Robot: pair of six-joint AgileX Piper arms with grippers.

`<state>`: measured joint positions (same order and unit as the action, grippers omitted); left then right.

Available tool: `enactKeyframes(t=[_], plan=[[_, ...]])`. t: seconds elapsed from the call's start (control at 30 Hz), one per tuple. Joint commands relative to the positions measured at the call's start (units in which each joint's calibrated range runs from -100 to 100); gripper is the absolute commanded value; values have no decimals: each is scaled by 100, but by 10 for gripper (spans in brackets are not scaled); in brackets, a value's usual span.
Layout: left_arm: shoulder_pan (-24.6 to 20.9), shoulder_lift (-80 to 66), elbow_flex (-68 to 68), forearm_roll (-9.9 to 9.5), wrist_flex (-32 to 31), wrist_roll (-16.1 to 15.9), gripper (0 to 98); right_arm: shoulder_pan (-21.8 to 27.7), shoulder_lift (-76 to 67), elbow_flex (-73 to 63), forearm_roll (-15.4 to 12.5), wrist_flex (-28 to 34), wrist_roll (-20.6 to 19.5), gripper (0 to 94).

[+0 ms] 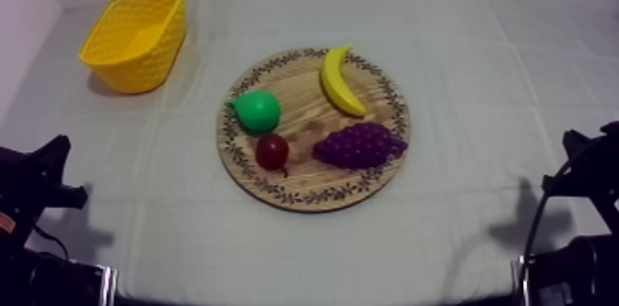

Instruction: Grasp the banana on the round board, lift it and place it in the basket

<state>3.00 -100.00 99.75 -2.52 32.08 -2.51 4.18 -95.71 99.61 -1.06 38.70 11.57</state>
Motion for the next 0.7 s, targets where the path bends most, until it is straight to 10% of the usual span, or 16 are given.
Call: enactKeyframes(t=[0.0, 0.67], plan=[[1, 0, 3, 0, 1, -2, 1, 3, -5, 5, 1, 1, -2, 4], [-28, 0, 3, 24, 1, -39, 1, 3, -5, 5, 1, 1, -2, 4]])
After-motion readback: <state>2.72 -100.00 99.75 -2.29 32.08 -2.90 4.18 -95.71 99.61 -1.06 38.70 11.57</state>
